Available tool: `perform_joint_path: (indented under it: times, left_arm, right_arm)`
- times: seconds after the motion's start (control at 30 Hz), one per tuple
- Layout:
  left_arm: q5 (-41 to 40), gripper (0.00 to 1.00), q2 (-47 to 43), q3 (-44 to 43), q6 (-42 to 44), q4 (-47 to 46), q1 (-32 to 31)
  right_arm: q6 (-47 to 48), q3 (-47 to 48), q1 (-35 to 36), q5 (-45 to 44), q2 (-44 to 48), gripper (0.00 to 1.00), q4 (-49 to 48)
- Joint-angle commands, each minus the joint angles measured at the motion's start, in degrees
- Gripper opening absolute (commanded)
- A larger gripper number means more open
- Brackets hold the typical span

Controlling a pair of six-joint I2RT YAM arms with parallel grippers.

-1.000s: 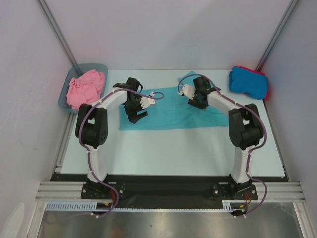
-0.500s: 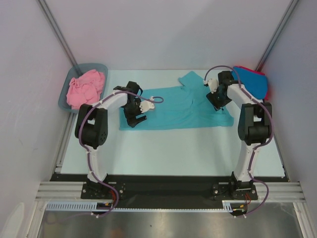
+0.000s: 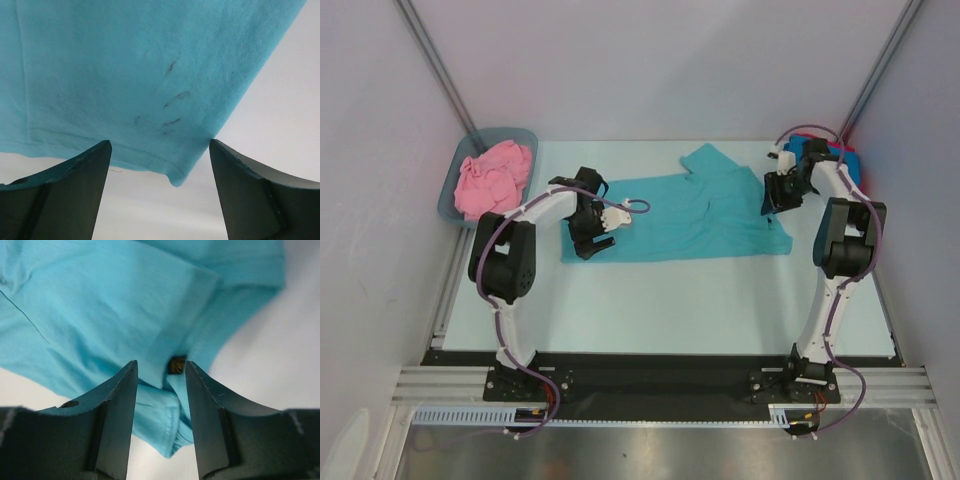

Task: Fold and stack the t-shirts
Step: Fold the tshirt

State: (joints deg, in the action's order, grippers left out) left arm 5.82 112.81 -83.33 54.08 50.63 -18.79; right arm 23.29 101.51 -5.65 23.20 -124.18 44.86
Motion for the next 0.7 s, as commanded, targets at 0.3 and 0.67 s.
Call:
perform_joint_path:
  times: [0.3, 0.67]
  left_arm:
    - [-0.7, 0.86, -3.1, -0.3, 0.5, 0.1, -1.5]
    - [-0.7, 0.86, -3.7, -0.3, 0.1, 0.2, -2.0]
  right_arm:
    - [-1.5, 4.0, -5.5, 14.9, -3.0, 0.43, 8.0]
    - [-1.1, 4.7, -5.6, 15.8, -5.1, 0.4, 8.1]
